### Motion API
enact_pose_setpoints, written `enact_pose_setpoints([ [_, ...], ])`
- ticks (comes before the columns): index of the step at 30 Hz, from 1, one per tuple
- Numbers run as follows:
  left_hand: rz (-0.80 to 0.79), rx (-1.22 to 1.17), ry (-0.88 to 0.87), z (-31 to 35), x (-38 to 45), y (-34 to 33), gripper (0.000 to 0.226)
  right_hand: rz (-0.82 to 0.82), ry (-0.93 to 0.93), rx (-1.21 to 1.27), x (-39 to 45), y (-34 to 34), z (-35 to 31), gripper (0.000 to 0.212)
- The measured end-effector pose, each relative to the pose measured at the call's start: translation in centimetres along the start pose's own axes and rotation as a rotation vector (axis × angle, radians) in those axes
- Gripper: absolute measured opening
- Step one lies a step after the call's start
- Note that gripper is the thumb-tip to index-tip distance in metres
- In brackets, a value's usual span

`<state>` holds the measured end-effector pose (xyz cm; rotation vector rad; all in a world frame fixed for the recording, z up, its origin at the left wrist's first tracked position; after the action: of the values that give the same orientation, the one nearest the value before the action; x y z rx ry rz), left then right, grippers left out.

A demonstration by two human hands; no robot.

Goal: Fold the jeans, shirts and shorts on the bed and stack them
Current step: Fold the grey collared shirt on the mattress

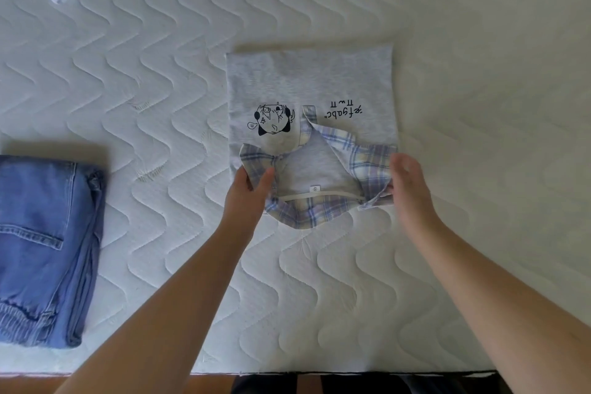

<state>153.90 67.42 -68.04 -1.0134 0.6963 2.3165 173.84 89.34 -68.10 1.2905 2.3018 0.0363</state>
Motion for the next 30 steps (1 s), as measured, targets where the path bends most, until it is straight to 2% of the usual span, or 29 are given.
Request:
enact_pose_setpoints([
  [1,0.037,-0.037,0.029,0.5,0.4,-0.1,0.021,0.002,0.020,-0.031,0.4,-0.4,-0.3,0.039],
  [3,0.092,-0.052,0.088,1.2,1.1,-0.5,0.011,0.018,0.003,-0.028,1.2,-1.3,-0.4,0.064],
  [5,0.108,-0.027,0.072,1.7,1.6,-0.8,0.011,0.075,-0.052,0.002,2.0,-1.8,-0.6,0.074],
  [8,0.026,0.123,-0.075,2.3,2.0,-1.7,0.022,0.047,-0.104,0.059,2.3,-2.5,-0.4,0.060],
  [11,-0.100,0.367,-0.158,2.3,2.2,-3.1,0.028,0.024,-0.019,0.064,1.7,-2.7,-0.4,0.014],
  [12,-0.117,0.498,-0.205,2.3,2.3,-3.6,0.030,0.019,0.040,0.029,1.5,-2.8,-0.7,0.006],
  [15,-0.110,0.812,-0.365,1.8,2.1,-5.0,0.038,-0.082,0.161,-0.120,1.2,-3.3,-1.0,0.018],
  [18,-0.105,0.781,-0.384,0.9,2.3,-5.4,0.040,-0.298,0.219,-0.318,0.9,-4.5,-0.6,0.026],
  [20,-0.147,0.842,-0.415,0.2,2.3,-5.5,0.043,-0.439,0.282,-0.494,0.8,-5.3,-0.6,0.030],
  [22,-0.181,0.834,-0.429,-0.1,2.3,-5.4,0.044,-0.527,0.326,-0.617,0.9,-5.8,-1.0,0.031],
  [26,-0.050,0.565,-0.279,0.5,2.6,-4.1,0.035,-0.615,0.364,-0.735,1.6,-6.3,-1.7,0.030],
  [30,-0.013,0.509,-0.213,1.2,3.3,-3.6,0.016,-0.604,0.375,-0.792,3.1,-7.0,-2.1,0.029],
])
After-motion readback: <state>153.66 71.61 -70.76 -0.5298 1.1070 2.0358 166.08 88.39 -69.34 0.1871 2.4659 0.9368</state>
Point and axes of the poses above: each hand's wrist, its own x-axis towards the middle knuckle, its own y-axis out of the back of the hand, z = x × y, the point moved 4 cm from there along x, towards the middle knuckle, and after that the axes turned 13 degrees about y, right-handed, at the moved point
